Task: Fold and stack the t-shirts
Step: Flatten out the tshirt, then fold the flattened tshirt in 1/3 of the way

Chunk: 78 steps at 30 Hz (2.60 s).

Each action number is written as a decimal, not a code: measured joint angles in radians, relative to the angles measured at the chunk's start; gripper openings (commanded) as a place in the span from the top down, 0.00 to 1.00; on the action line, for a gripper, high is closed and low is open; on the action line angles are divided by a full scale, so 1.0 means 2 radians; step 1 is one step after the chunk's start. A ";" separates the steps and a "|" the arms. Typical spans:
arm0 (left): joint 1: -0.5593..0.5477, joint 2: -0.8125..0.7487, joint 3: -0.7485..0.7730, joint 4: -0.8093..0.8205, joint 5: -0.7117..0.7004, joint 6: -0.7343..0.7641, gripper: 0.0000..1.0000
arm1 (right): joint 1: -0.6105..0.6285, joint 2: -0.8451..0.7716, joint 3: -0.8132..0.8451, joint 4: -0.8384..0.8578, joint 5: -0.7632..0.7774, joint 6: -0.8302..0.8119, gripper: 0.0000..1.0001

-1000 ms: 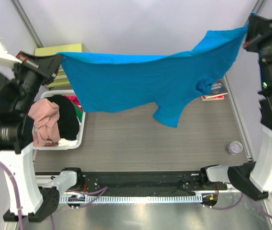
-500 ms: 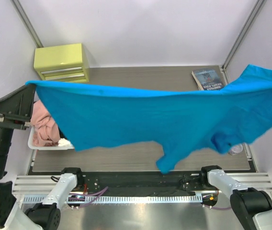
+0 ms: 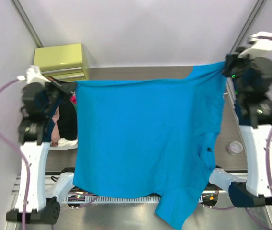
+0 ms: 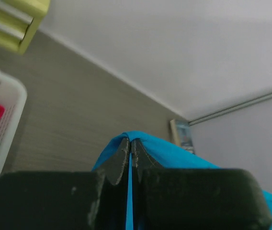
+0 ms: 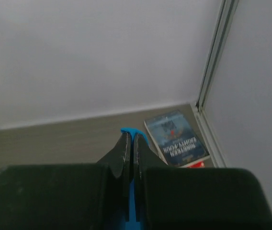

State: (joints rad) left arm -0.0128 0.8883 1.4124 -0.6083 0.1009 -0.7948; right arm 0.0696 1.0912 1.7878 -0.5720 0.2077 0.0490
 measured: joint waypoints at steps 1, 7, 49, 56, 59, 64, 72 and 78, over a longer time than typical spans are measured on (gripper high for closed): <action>0.000 0.006 -0.032 0.014 -0.002 -0.005 1.00 | 0.000 0.002 -0.046 0.021 0.001 0.000 0.99; 0.000 0.099 -0.189 0.107 -0.008 -0.033 1.00 | 0.000 0.071 -0.272 0.124 0.011 0.003 0.99; -0.002 0.680 0.105 0.328 -0.029 -0.038 1.00 | -0.002 0.719 0.135 0.299 -0.001 0.034 0.99; -0.003 0.682 0.121 0.325 -0.029 -0.028 1.00 | -0.002 0.723 0.140 0.296 -0.006 0.044 0.99; -0.003 0.682 0.130 0.323 -0.029 -0.027 1.00 | -0.002 0.724 0.141 0.296 -0.007 0.045 0.99; -0.003 0.682 0.134 0.321 -0.029 -0.027 1.00 | -0.002 0.724 0.141 0.296 -0.006 0.045 0.99; -0.003 0.684 0.135 0.316 -0.029 -0.026 1.00 | -0.002 0.724 0.141 0.296 -0.006 0.050 0.99; -0.003 0.684 0.135 0.314 -0.029 -0.026 1.00 | -0.002 0.724 0.141 0.295 -0.006 0.053 0.99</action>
State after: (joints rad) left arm -0.0196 2.2566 1.6829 0.0196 0.0422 -0.8471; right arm 0.0650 2.5385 2.0705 0.0189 0.1947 0.1547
